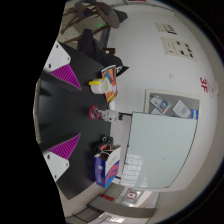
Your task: Pour water
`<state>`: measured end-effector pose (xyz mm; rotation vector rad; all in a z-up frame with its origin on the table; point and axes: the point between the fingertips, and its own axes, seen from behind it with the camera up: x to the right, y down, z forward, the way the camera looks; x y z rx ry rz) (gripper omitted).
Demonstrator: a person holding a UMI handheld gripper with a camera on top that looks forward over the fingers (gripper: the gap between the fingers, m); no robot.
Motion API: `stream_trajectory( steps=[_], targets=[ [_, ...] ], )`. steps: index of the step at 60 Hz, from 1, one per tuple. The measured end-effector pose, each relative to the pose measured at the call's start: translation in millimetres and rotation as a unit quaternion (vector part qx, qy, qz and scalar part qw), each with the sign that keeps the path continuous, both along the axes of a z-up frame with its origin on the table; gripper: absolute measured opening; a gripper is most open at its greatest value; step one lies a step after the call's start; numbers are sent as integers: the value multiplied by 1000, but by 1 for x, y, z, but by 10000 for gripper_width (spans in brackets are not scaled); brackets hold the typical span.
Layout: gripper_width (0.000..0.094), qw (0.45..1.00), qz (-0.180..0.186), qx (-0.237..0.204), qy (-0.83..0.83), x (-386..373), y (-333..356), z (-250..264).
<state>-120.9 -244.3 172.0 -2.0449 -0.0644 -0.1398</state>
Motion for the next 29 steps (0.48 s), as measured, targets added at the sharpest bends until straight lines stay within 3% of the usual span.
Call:
stream_trajectory(
  steps=[13, 29],
  targets=[
    [847, 1000, -17, -3, 1, 8, -47, 11],
    [844, 1000, -28, 10, 5, 26, -53, 27]
  ],
)
